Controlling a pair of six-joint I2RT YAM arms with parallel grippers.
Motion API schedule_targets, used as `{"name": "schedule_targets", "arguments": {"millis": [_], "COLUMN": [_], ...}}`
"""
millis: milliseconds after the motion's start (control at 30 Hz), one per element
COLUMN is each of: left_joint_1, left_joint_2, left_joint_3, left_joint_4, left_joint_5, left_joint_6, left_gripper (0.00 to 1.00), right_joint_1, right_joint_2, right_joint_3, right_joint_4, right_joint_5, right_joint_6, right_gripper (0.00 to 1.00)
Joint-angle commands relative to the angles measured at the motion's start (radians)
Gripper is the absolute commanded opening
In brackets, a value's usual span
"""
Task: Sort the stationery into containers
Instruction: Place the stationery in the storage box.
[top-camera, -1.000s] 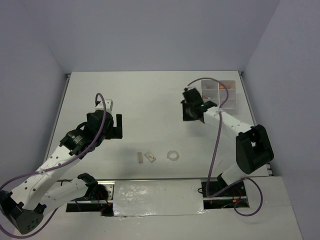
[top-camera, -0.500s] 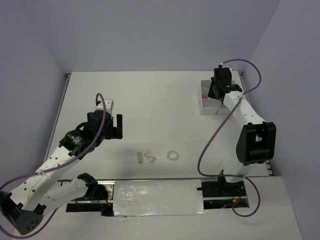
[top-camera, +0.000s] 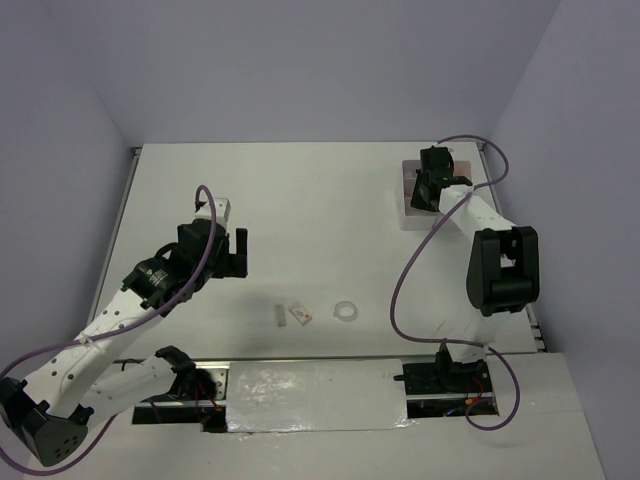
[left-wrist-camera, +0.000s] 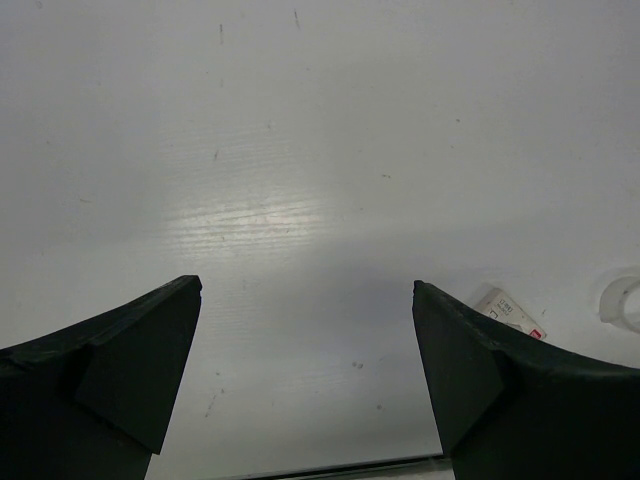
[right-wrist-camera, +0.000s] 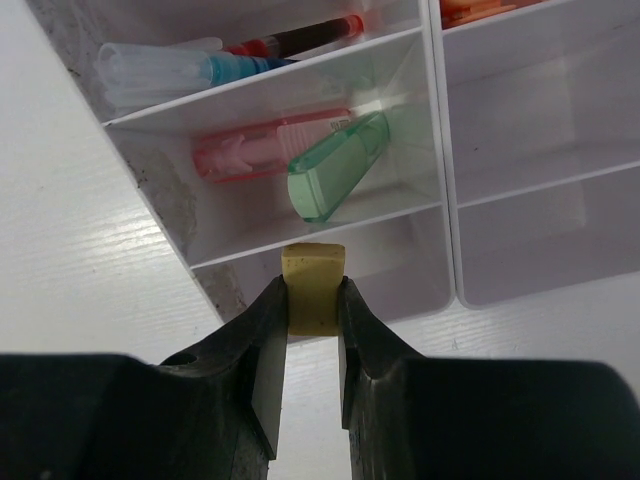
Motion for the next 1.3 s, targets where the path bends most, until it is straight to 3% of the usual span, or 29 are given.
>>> {"name": "schedule_targets", "arguments": {"millis": [0, 167, 467, 600, 767, 1033, 1200, 1267], "left_joint_1": [-0.004, -0.004, -0.004, -0.004, -0.004, -0.004, -0.004, -0.004], "left_joint_2": [0.001, 0.006, -0.005, -0.006, -0.015, -0.02, -0.034, -0.04], "left_joint_3": [-0.007, -0.007, -0.009, -0.009, -0.01, -0.01, -0.001, 0.008], "left_joint_4": [0.031, 0.03, 0.031, 0.031, 0.033, 0.034, 0.022, -0.007], "left_joint_5": [0.008, 0.01, 0.016, 0.019, 0.019, 0.022, -0.025, -0.111], "left_joint_6": [0.017, 0.019, 0.022, 0.022, 0.023, 0.023, 0.005, -0.032], "left_gripper": [0.99, 0.99, 0.99, 0.99, 0.99, 0.99, 0.99, 0.99], "right_joint_1": [-0.013, -0.014, -0.016, -0.016, -0.016, -0.005, 0.168, 0.248], "right_joint_2": [0.019, 0.033, 0.009, 0.009, 0.004, -0.059, -0.163, -0.198], "right_joint_3": [0.011, 0.028, -0.01, -0.004, 0.004, -0.021, -0.036, -0.038], "right_joint_4": [0.065, 0.057, 0.071, 0.065, 0.053, 0.059, 0.039, 0.011], "right_joint_5": [-0.011, -0.017, -0.025, -0.029, -0.02, -0.034, 0.059, 0.121], "right_joint_6": [0.006, 0.004, 0.004, 0.001, 0.0, 0.006, -0.005, 0.001], "right_gripper": [0.12, 0.16, 0.37, 0.39, 0.58, 0.62, 0.68, 0.71]}}
